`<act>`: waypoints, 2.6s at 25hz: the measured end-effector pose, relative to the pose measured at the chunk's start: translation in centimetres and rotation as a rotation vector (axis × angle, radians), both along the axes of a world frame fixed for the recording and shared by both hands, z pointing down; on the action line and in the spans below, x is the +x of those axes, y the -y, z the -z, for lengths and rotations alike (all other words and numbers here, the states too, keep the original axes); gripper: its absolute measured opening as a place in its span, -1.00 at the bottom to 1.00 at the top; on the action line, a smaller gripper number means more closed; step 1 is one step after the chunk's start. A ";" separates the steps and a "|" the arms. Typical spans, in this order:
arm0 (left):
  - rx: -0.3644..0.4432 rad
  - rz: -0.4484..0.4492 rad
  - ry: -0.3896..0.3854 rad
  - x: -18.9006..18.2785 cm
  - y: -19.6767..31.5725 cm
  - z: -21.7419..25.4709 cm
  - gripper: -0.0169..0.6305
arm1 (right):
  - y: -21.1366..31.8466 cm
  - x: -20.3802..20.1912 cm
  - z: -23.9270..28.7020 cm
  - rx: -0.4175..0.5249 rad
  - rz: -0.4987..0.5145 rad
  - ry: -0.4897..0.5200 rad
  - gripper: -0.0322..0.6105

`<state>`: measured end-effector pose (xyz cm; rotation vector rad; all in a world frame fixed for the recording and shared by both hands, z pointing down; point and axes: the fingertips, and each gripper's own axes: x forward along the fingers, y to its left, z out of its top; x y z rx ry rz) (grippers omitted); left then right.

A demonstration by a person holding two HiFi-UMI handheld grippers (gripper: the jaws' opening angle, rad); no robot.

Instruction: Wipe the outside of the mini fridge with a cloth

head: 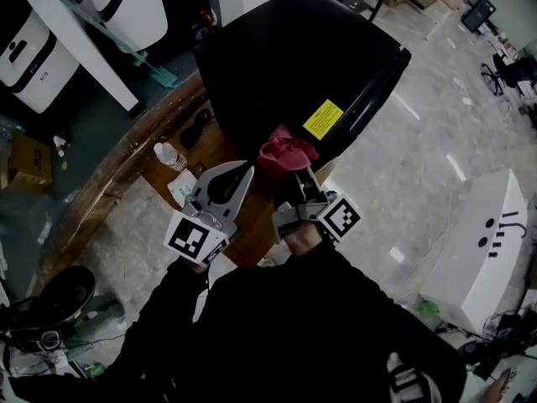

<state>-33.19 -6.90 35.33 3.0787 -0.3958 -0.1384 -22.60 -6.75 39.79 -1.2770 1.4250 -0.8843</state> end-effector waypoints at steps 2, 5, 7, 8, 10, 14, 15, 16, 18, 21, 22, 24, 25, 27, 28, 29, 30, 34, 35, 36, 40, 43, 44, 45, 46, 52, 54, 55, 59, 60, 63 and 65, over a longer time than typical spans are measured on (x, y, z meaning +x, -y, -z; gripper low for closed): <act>-0.009 -0.005 0.017 0.6 -0.1 -0.9 -0.93 | -0.1 0.1 -0.8 -0.007 0.001 0.001 -0.72; -0.029 -0.008 0.050 1.4 0.0 -2.9 -0.93 | 0.0 0.3 -2.5 -0.033 0.009 0.010 -0.72; -0.040 -0.007 0.078 1.8 0.3 -4.6 -0.93 | 0.3 0.4 -4.3 -0.061 0.014 0.021 -0.72; -0.048 -0.006 0.092 2.0 0.5 -5.6 -0.93 | 0.6 0.4 -5.4 -0.078 0.016 0.027 -0.72; -0.073 -0.004 0.120 2.3 0.7 -7.6 -0.93 | 0.9 0.5 -8.2 -0.121 0.012 0.028 -0.72; -0.127 0.005 0.176 2.9 1.3 -12.2 -0.93 | 1.1 0.8 -15.3 -0.246 -0.008 0.044 -0.72; -0.138 0.005 0.191 3.0 1.4 -13.4 -0.93 | 1.1 0.8 -16.9 -0.269 -0.013 0.068 -0.72; -0.147 0.003 0.208 3.1 1.5 -14.7 -0.93 | 1.1 0.7 -18.4 -0.289 -0.017 0.089 -0.72; -0.157 -0.003 0.244 3.5 1.6 -17.5 -0.93 | 1.1 0.7 -21.1 -0.334 -0.023 0.096 -0.72; -0.179 -0.006 0.290 4.0 1.7 -22.0 -0.93 | 1.4 0.7 -24.1 -0.351 -0.024 0.097 -0.72; -0.191 -0.005 0.302 4.2 1.8 -23.3 -0.93 | 1.6 0.7 -25.0 -0.347 -0.022 0.103 -0.72; -0.217 -0.001 0.321 4.3 2.0 -26.1 -0.93 | 1.5 0.7 -27.5 -0.385 -0.026 0.107 -0.72; -0.233 0.002 0.332 4.4 2.0 -27.5 -0.93 | 1.4 0.8 -29.0 -0.411 -0.030 0.106 -0.72; -0.266 0.009 0.366 4.4 2.0 -30.5 -0.93 | 1.3 0.9 -31.7 -0.436 -0.038 0.102 -0.72; -0.281 0.013 0.385 4.3 1.9 -31.9 -0.93 | 1.2 1.0 -33.1 -0.451 -0.042 0.099 -0.72; -0.295 0.015 0.402 4.3 1.7 -33.1 -0.93 | 1.0 1.0 -34.4 -0.469 -0.046 0.096 -0.72; -0.306 0.016 0.417 4.2 1.5 -34.2 -0.93 | 0.8 1.1 -35.5 -0.486 -0.048 0.093 -0.72; -0.335 0.029 0.456 3.8 0.8 -36.9 -0.93 | 0.6 1.3 -39.0 -0.518 -0.022 0.044 -0.72; -0.349 0.041 0.457 3.5 0.7 -37.2 -0.93 | 0.7 1.2 -39.5 -0.525 -0.011 0.021 -0.72; -0.368 0.057 0.448 3.2 0.6 -37.0 -0.93 | 0.7 1.1 -39.8 -0.531 0.005 -0.006 -0.72; -0.362 0.087 0.395 2.5 -0.9 -32.8 -0.93 | 0.1 -0.2 -36.9 -0.500 0.147 -0.170 -0.72; -0.296 0.116 0.364 2.0 -2.2 -27.9 -0.93 | -1.2 -1.0 -31.8 -0.418 0.296 -0.322 -0.72; -0.288 0.136 0.357 1.5 -2.6 -26.3 -0.93 | -1.8 -1.4 -29.6 -0.387 0.350 -0.388 -0.72; -0.290 0.154 0.353 1.0 -3.4 -24.8 -0.93 | -2.8 -2.0 -27.3 -0.358 0.399 -0.457 -0.72; -0.299 0.169 0.348 0.4 -4.3 -23.4 -0.93 | -4.0 -2.4 -25.0 -0.329 0.440 -0.526 -0.72; -0.272 0.240 0.241 0.9 -11.0 -14.9 -0.93 | -10.0 -1.3 -11.8 -0.097 0.580 -0.877 -0.74; -0.253 0.267 0.211 1.6 -12.9 -12.7 -0.93 | -11.9 -0.6 -8.6 -0.037 0.594 -0.954 -0.73; -0.249 0.278 0.193 2.0 -13.7 -11.8 -0.93 | -12.8 -0.2 -7.4 -0.014 0.598 -1.000 -0.73; -0.227 0.310 0.135 3.9 -16.7 -8.6 -0.93 | -16.0 0.7 -3.4 0.071 0.618 -1.104 -0.74; -0.211 0.315 0.131 4.4 -17.4 -8.0 -0.93 | -16.7 0.9 -2.6 0.092 0.621 -1.108 -0.74; -0.172 0.327 0.124 5.8 -19.5 -6.6 -0.93 | -18.7 1.7 -0.9 0.139 0.618 -1.106 -0.74; -0.160 0.340 0.116 6.5 -20.8 -5.9 -0.93 | -20.1 2.2 0.1 0.177 0.613 -1.110 -0.74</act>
